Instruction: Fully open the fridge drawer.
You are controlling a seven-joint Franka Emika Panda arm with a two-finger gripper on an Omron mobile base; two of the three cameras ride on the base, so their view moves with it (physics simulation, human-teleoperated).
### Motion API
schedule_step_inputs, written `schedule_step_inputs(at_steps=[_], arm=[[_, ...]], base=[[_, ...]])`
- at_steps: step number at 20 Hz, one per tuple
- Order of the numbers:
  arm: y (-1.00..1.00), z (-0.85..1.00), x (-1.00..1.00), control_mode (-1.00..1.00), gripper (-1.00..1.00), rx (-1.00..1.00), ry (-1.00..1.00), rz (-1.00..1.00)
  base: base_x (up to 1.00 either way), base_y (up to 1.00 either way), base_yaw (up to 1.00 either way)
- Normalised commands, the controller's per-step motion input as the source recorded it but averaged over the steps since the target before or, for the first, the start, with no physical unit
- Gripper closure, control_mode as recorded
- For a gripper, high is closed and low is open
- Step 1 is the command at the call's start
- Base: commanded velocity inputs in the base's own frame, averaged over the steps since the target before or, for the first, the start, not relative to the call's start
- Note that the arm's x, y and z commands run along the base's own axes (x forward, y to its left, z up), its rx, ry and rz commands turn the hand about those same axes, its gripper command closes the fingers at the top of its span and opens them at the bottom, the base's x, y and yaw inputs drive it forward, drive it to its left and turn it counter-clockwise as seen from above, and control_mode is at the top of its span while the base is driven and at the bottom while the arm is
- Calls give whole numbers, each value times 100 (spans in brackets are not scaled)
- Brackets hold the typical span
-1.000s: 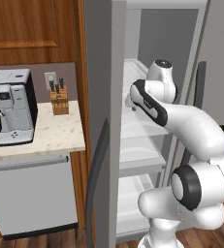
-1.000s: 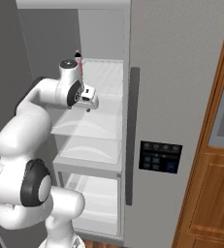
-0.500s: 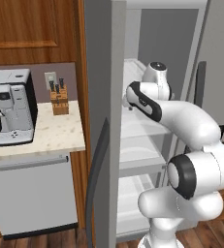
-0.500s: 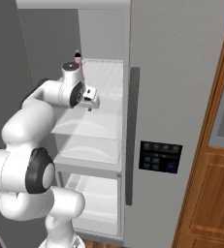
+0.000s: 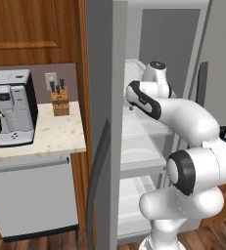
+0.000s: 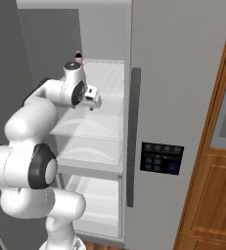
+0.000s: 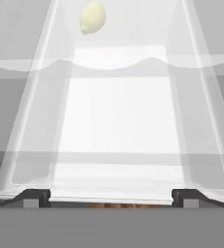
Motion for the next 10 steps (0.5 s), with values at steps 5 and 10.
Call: schedule_step_inputs(at_steps=[5, 10], arm=[[0, -50, -87, -100, -100, -5, 12, 0], [0, -52, -100, -100, -100, -6, 13, 0]], base=[[0, 0, 0], [0, 0, 0]])
